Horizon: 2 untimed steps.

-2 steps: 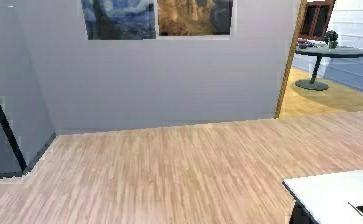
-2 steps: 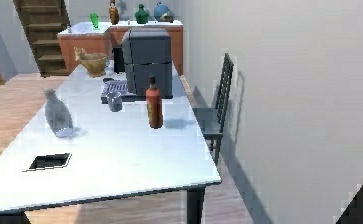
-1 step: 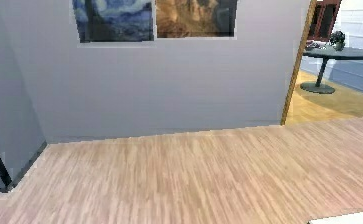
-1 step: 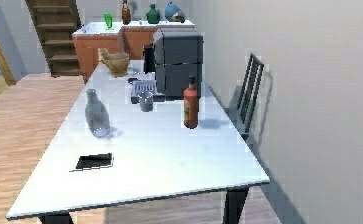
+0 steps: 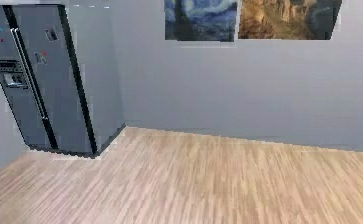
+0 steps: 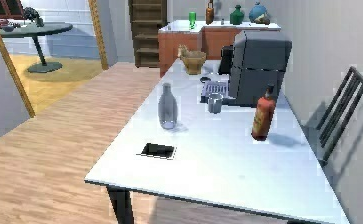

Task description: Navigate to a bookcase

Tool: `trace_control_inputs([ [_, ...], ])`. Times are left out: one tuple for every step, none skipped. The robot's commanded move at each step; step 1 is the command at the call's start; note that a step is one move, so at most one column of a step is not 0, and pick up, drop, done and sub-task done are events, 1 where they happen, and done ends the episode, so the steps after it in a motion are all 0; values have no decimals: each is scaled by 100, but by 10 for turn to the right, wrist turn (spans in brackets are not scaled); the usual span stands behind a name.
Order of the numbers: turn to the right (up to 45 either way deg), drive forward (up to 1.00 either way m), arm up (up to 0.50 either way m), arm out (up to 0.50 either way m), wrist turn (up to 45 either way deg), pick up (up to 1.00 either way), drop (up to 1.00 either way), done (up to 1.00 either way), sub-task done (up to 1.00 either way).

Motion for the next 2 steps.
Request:
trace_control_inputs([
  [0, 40, 0, 0, 0, 0, 0, 0, 0],
  [330, 0, 0, 0, 0, 0, 0, 0, 0],
])
